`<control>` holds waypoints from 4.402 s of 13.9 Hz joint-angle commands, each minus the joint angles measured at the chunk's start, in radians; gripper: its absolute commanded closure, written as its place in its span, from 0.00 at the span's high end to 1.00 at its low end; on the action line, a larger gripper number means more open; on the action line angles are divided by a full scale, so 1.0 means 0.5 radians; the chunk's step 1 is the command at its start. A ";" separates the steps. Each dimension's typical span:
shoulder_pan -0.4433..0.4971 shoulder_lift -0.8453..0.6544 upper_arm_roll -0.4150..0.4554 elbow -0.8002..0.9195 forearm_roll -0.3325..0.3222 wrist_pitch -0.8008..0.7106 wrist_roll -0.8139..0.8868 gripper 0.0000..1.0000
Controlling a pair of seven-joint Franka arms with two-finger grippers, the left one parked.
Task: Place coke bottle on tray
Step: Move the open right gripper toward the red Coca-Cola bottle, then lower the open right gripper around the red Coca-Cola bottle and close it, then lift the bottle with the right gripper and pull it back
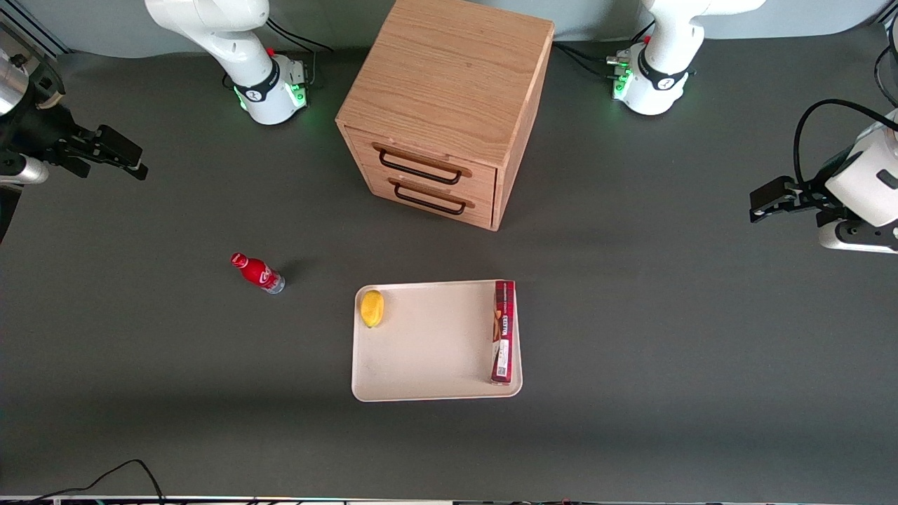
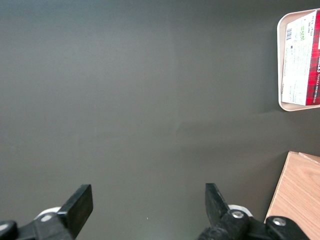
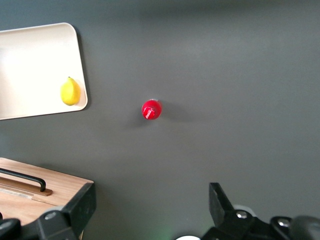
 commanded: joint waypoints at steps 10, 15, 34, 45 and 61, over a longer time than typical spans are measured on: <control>-0.008 0.358 0.031 0.054 0.043 0.045 0.105 1.00; -0.011 0.368 0.074 -0.461 0.040 0.674 0.083 1.00; -0.014 0.518 0.133 -0.996 -0.101 1.485 0.083 0.87; -0.036 0.433 0.133 -0.981 -0.110 1.341 0.016 0.00; -0.008 0.855 0.123 1.127 -0.092 -0.592 0.174 0.00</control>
